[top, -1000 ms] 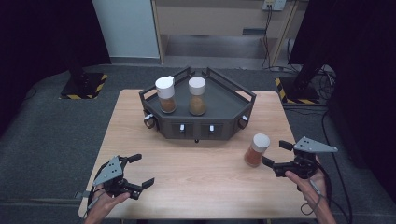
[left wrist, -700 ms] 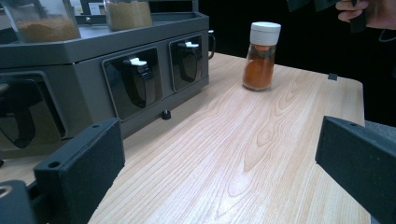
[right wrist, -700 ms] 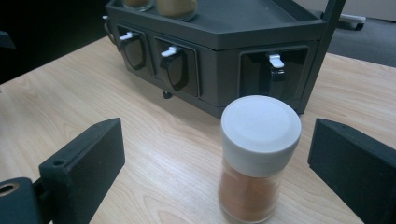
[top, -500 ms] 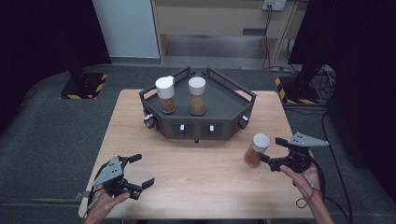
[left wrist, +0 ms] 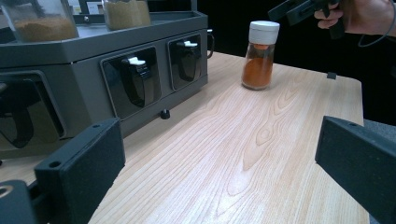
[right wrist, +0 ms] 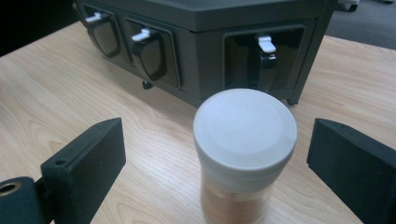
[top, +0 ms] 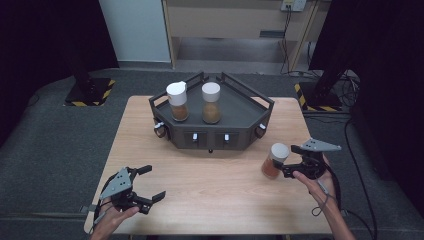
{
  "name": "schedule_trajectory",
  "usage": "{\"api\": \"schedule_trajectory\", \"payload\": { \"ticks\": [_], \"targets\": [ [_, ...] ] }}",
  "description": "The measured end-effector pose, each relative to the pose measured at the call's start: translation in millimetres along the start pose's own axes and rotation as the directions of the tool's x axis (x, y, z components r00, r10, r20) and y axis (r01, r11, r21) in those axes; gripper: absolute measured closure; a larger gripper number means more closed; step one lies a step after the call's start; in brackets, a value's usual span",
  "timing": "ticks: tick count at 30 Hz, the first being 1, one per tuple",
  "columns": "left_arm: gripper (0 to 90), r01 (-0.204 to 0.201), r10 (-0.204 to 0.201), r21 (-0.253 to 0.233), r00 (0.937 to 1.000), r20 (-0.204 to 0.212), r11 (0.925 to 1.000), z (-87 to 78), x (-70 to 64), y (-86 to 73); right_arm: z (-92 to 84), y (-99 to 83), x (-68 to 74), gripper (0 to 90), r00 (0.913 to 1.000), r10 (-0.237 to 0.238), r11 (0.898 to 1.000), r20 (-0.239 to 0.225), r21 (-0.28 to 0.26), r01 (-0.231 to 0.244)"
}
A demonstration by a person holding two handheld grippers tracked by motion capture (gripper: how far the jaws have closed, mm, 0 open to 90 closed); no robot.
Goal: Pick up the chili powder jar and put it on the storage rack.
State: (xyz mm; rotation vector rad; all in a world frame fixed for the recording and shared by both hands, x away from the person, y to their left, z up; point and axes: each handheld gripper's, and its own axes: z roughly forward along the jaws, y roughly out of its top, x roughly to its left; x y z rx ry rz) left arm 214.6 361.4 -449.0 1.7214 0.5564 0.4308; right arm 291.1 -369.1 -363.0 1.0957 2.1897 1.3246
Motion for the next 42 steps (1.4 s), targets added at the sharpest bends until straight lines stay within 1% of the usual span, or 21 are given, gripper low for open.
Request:
{"api": "schedule_trajectory", "payload": {
  "ticks": [3, 6, 12, 15, 17, 23, 27, 31, 33, 34, 37, 42],
  "targets": [
    [0.2, 0.001, -0.001, 0.001, 1.0, 0.0, 1.0, 0.1, 0.1, -0.1, 3.6, 1.2, -0.2, 5.3, 1.0, -0.002, 1.0, 0.01, 0.01, 0.002],
    [0.2, 0.001, -0.001, 0.0, 1.0, 0.0, 1.0, 0.1, 0.1, -0.1, 6.5, 2.0, -1.6, 5.6, 1.0, 0.0, 1.0, 0.006, 0.012, -0.001],
    [0.2, 0.0, 0.0, 0.001, 1.0, -0.001, 1.0, -0.2, -0.1, 0.2, 16.3, 5.9, 0.4, 6.4, 0.9998, -0.016, 0.999, 0.012, 0.028, 0.016],
    [0.2, 0.0, 0.0, 0.001, 1.0, 0.0, 1.0, -0.1, 0.0, 0.0, 20.5, 8.5, 4.6, 6.8, 0.9988, -0.038, 0.999, 0.03, 0.039, 0.037],
    [0.1, -0.001, 0.001, 0.001, 1.0, 0.001, 1.0, -0.2, 0.0, 0.2, 22.9, 9.6, 5.9, 7.0, 0.9983, -0.044, 0.998, 0.039, 0.044, 0.042],
    [0.1, -0.001, 0.001, 0.001, 1.0, 0.001, 1.0, -0.1, 0.1, 0.2, 31.1, 12.2, 6.6, 8.0, 0.9979, -0.043, 0.997, 0.048, 0.063, 0.04],
    [0.2, -0.001, 0.001, 0.001, 1.0, 0.002, 1.0, -0.2, 0.1, 0.3, 35.1, 10.6, 7.8, 13.1, 0.9972, -0.05, 0.997, 0.057, 0.07, 0.046],
    [0.1, -0.001, 0.001, 0.001, 1.0, 0.002, 1.0, -0.2, 0.2, 0.2, 35.3, 7.0, 8.1, 19.7, 0.9964, -0.05, 0.997, 0.069, 0.067, 0.045],
    [0.2, -0.001, 0.001, 0.001, 1.0, 0.002, 1.0, -0.1, 0.1, 0.2, 34.4, 5.6, 7.2, 25.6, 0.9964, -0.051, 0.997, 0.067, 0.064, 0.047],
    [0.1, -0.001, 0.001, 0.001, 1.0, 0.001, 1.0, -0.1, 0.1, 0.2, 32.7, 3.5, 9.1, 33.1, 0.9949, -0.057, 0.997, 0.083, 0.055, 0.053],
    [0.1, -0.001, 0.001, 0.002, 1.0, 0.001, 1.0, 0.0, 0.0, 0.2, 31.6, 1.9, 6.7, 33.9, 0.995, -0.052, 0.998, 0.085, 0.047, 0.048],
    [0.1, 0.001, -0.001, 0.001, 1.0, 0.0, 1.0, 0.0, 0.0, 0.1, 31.6, 3.2, 4.8, 34.1, 0.9956, -0.052, 0.998, 0.077, 0.05, 0.049]
  ]
}}
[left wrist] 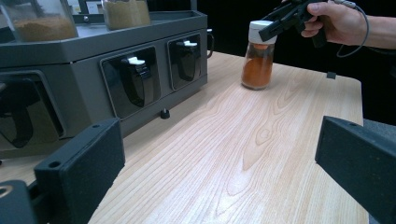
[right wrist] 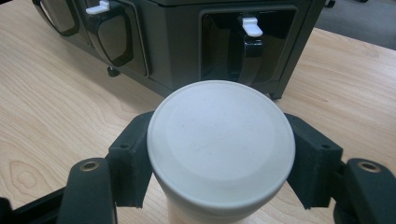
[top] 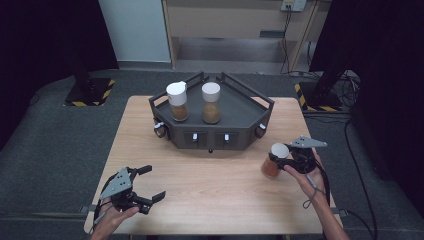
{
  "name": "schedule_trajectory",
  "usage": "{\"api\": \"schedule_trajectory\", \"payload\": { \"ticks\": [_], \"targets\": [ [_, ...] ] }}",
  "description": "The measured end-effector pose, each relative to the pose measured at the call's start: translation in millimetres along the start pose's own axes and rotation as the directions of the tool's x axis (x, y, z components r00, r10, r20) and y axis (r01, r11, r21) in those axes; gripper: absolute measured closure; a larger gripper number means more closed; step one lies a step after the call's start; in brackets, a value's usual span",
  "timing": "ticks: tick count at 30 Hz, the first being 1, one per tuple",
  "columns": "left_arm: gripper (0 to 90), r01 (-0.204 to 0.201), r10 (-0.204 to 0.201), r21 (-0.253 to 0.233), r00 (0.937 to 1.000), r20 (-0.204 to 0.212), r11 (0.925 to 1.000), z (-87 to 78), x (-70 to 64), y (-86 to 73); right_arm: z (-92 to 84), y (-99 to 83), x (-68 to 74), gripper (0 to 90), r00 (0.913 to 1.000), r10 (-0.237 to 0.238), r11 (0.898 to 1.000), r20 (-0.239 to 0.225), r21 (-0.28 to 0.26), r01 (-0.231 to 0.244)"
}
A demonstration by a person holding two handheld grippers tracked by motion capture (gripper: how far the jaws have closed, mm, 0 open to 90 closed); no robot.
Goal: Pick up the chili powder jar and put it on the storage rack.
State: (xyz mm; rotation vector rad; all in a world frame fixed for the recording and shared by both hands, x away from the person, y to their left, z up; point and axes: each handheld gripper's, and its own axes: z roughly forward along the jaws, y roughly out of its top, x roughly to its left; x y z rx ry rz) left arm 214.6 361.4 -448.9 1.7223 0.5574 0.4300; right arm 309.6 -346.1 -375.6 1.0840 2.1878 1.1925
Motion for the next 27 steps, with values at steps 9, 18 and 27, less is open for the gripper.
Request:
{"api": "schedule_trajectory", "payload": {
  "ticks": [9, 18, 27],
  "targets": [
    [0.1, 0.0, 0.0, -0.001, 1.0, 0.001, 1.0, -0.2, 0.3, -0.2, -0.2, 7.9, -2.8, 34.2, 0.9999, -0.01, 1.0, -0.01, 0.029, 0.01],
    [0.1, 0.0, 0.0, -0.001, 1.0, 0.001, 1.0, -0.1, 0.3, -0.1, -2.9, 17.0, -6.8, 34.2, 0.9992, -0.021, 0.999, -0.033, 0.042, 0.023],
    [0.2, 0.0, 0.0, -0.001, 1.0, 0.004, 1.0, -0.1, 0.4, 0.0, -8.4, 36.6, -10.7, 34.2, 0.995, -0.069, 0.997, -0.072, 0.034, 0.072]
  ]
}}
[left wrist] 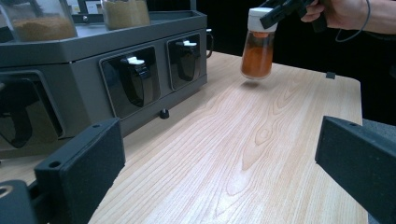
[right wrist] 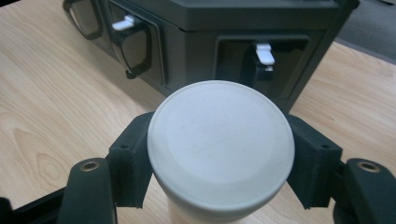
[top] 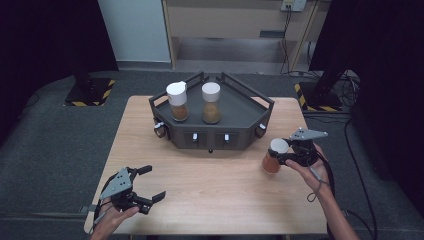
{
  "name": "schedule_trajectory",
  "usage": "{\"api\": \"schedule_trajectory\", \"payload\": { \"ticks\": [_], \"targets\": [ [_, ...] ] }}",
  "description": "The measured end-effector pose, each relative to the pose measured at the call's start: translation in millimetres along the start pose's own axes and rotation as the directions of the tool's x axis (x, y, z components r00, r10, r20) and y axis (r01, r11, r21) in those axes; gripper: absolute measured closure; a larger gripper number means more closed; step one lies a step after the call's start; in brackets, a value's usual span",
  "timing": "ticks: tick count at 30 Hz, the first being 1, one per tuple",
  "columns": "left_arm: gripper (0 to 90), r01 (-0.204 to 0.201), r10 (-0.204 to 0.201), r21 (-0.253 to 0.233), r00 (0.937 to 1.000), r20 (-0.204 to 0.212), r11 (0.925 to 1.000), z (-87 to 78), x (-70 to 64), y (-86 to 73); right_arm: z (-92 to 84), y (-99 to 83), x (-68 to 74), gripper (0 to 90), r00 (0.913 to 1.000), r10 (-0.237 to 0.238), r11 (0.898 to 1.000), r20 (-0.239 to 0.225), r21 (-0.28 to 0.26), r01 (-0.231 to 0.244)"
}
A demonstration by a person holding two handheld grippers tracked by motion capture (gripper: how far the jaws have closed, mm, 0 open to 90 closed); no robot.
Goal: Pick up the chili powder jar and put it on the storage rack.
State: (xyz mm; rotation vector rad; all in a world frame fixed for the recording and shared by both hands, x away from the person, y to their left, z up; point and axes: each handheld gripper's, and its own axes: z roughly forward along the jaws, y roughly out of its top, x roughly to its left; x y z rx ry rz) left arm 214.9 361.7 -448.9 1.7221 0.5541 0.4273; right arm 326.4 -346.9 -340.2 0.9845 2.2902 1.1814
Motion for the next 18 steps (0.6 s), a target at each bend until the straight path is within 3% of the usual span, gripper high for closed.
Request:
{"api": "schedule_trajectory", "payload": {
  "ticks": [9, 18],
  "targets": [
    [0.2, 0.001, -0.001, 0.001, 1.0, 0.001, 1.0, 0.1, 0.2, -0.1, 0.6, 19.3, -2.8, 34.1, 0.9962, -0.048, 0.999, -0.073, -0.009, 0.048],
    [0.2, 0.003, -0.003, 0.001, 1.0, 0.004, 1.0, 0.2, 0.5, -0.2, 6.4, 38.3, -1.8, 34.2, 0.9862, -0.099, 0.995, -0.133, -0.003, 0.1]
  ]
}}
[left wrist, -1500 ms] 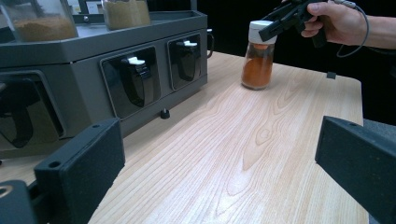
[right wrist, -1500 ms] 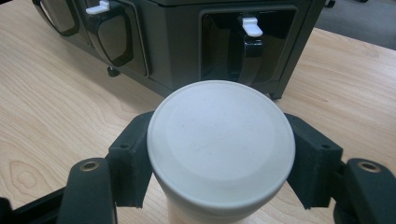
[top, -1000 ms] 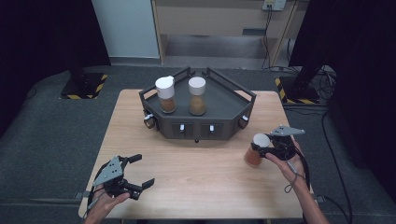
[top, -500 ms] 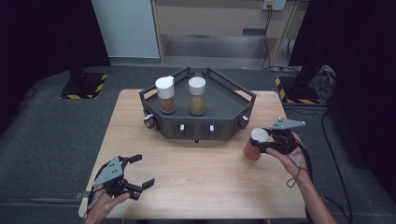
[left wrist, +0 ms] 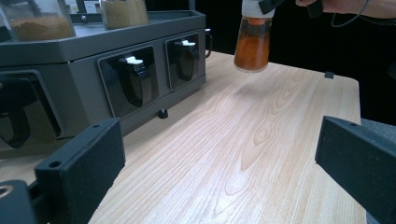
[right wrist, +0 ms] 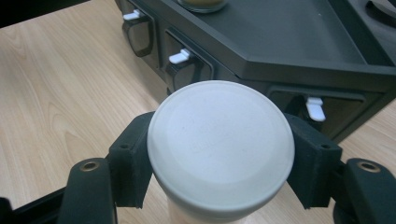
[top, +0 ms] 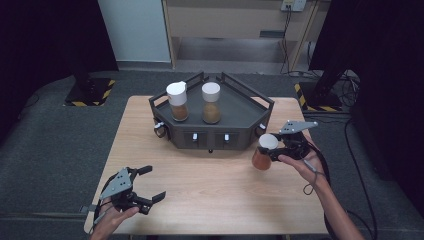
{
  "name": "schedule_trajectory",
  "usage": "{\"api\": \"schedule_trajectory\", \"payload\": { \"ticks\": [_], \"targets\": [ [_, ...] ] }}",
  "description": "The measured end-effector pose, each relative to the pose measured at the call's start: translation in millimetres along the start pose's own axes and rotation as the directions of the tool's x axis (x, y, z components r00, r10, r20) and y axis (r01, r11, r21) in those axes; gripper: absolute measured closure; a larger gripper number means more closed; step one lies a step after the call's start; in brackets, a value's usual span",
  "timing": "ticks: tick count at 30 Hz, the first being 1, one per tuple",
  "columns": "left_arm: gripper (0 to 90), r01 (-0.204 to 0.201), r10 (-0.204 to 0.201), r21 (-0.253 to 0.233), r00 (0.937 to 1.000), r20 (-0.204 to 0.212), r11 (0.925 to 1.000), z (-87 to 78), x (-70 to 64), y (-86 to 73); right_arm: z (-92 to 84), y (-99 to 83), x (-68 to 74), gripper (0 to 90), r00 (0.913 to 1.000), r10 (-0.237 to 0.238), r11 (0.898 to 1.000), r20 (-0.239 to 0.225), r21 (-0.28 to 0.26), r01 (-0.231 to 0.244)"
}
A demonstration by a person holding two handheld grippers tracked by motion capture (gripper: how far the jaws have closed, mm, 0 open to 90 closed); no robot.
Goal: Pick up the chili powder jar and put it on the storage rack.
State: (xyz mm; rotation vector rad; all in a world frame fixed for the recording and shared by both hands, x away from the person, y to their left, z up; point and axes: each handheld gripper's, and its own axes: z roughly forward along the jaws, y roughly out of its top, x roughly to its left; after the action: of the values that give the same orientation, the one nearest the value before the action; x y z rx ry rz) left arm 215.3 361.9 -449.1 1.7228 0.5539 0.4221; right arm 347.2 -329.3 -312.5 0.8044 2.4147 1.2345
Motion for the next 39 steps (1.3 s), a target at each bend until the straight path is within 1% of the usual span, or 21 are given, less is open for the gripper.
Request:
{"api": "schedule_trajectory", "payload": {
  "ticks": [4, 8, 19, 29, 39],
  "targets": [
    [0.2, -0.001, 0.001, 0.002, 1.0, 0.001, 1.0, 0.1, -0.1, 0.3, 3.5, 5.9, -0.3, 34.2, 0.9998, -0.013, 1.0, -0.017, 0.006, 0.013],
    [0.2, 0.001, -0.001, 0.0, 1.0, 0.001, 1.0, 0.2, 0.2, -0.1, 4.6, 10.5, -1.1, 34.2, 0.9994, -0.016, 1.0, -0.032, 0.003, 0.016],
    [0.2, 0.0, 0.0, 0.001, 1.0, 0.002, 1.0, 0.3, 0.2, 0.0, 0.6, 27.7, -0.4, 34.2, 0.9985, -0.033, 0.999, -0.045, 0.001, 0.033],
    [0.3, 0.0, 0.0, 0.005, 1.0, 0.005, 1.0, 0.7, 0.4, 0.3, -1.2, 49.3, 0.4, 34.2, 0.9982, -0.04, 0.999, -0.044, 0.023, 0.041],
    [0.4, 0.0, 0.0, 0.006, 1.0, 0.006, 1.0, 0.9, 0.5, 0.5, -5.0, 73.9, -0.8, 34.2, 0.9977, -0.053, 0.998, -0.042, 0.029, 0.054]
  ]
}}
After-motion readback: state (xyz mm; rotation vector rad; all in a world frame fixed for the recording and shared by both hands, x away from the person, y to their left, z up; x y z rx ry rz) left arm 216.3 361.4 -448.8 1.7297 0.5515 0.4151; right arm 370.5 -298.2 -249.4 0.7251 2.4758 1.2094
